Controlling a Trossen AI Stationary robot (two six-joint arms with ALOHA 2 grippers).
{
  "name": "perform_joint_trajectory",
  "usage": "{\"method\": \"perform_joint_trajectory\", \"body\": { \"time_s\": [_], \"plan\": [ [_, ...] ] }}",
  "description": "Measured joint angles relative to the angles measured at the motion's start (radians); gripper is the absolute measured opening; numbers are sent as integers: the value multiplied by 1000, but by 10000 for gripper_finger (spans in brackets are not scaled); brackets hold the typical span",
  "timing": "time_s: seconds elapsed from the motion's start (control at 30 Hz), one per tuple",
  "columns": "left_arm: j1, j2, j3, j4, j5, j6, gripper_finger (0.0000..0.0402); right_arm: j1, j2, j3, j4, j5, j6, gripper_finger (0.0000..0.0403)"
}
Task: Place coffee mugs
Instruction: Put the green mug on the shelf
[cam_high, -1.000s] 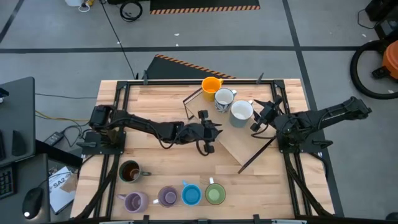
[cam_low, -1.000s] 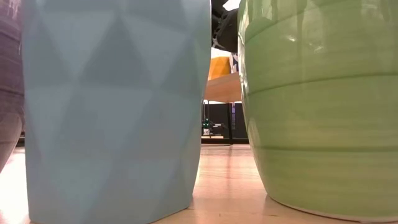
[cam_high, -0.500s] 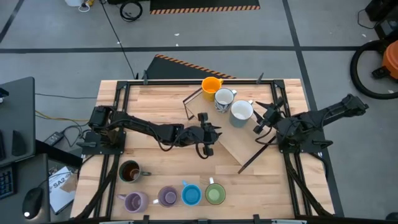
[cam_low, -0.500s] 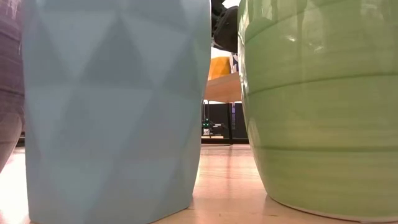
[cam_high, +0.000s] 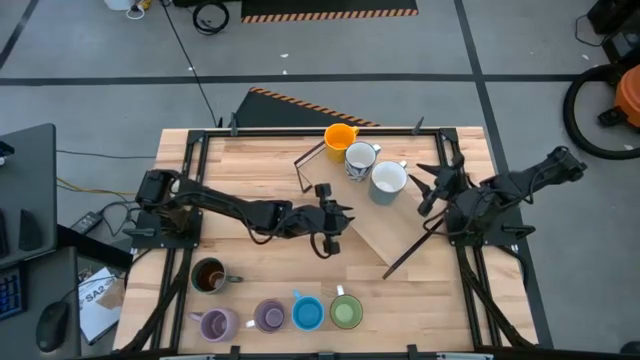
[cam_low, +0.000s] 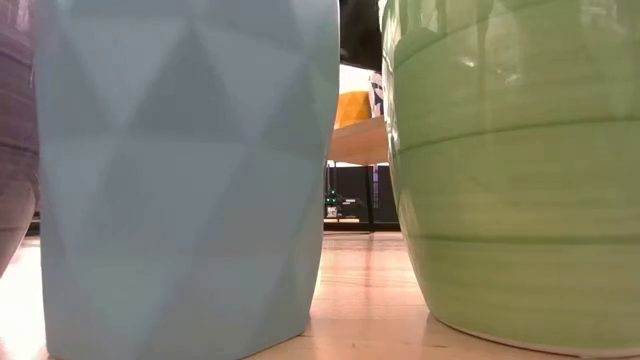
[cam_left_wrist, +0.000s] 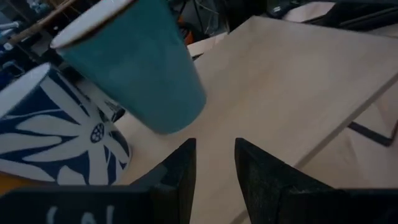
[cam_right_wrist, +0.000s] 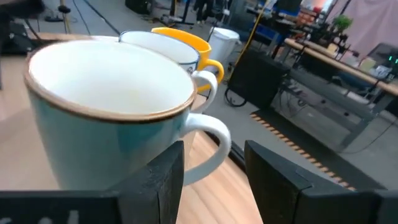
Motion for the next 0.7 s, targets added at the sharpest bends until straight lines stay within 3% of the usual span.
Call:
{"method": "perform_joint_trajectory", "body": {
  "time_s": [0.23,0.4,0.5,0.7],
  "plan": [
    [-30,-59,0,-72,96,0,116,27,0,65,30,-57,-16,173],
    [-61,-113,0,-210,309,-81,116,68,0,111,138,-176,-109,173],
    [-88,-136,0,-274,426,-152,116,109,6,137,190,-183,-160,173],
    [-169,-143,0,-358,431,-262,116,198,30,155,291,-208,-268,173]
  ]
}}
